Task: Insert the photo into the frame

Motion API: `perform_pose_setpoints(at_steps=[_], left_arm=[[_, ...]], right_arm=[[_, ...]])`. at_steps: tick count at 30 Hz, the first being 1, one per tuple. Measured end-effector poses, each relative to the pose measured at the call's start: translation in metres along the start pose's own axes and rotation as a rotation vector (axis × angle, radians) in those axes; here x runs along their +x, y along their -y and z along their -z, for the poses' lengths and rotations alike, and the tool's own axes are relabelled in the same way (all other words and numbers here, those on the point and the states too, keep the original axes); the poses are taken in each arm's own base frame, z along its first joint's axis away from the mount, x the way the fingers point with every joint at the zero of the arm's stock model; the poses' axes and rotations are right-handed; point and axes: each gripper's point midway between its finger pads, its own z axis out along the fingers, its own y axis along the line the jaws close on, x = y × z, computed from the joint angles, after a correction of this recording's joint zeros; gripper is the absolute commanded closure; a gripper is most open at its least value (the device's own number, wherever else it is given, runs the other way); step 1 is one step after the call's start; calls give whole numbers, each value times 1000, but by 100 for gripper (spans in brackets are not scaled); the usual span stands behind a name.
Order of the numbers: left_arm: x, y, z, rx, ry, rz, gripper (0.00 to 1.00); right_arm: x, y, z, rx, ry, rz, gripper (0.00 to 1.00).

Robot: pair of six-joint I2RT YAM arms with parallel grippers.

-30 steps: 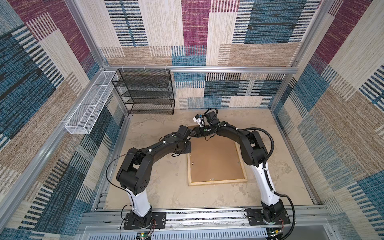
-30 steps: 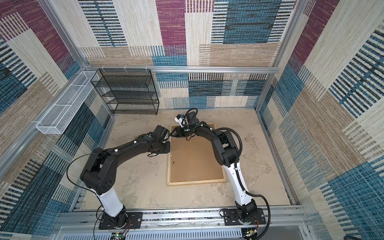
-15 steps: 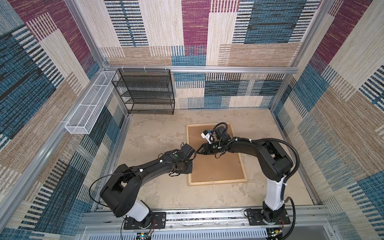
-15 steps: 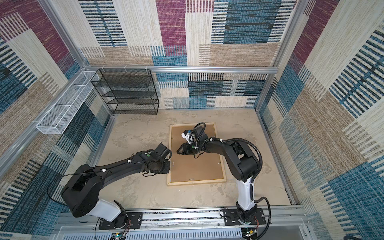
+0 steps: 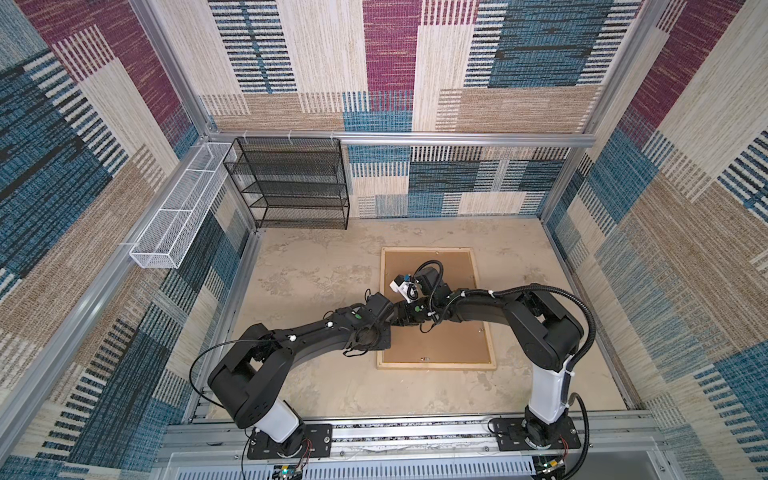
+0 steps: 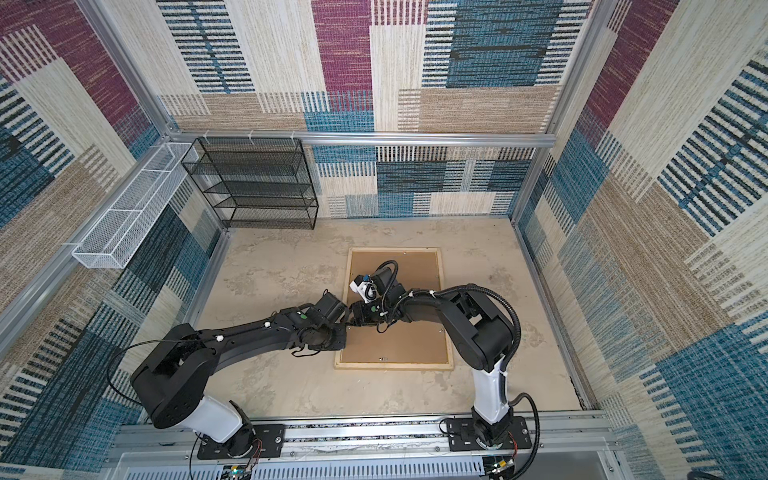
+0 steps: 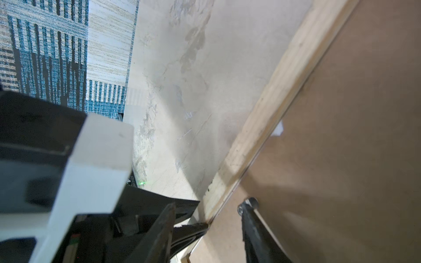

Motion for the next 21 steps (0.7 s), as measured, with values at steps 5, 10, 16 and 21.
perform_pose_setpoints(at_steps=[5,10,16,21], left_arm=[[-1,0,-1,-6,-2,1,84],[-1,-1,-1,-10,-3,5,84],[-1,-1,-2,-15,-6,8,85],[0,0,-3,-18,-16,5,85]], right_arm=[[2,4,0,20,3,-9,51],[8,11,2,52,1,-34,51],[10,12,0,36,-1,-46,50],[6,6,-10,-23,-21,-31,51]])
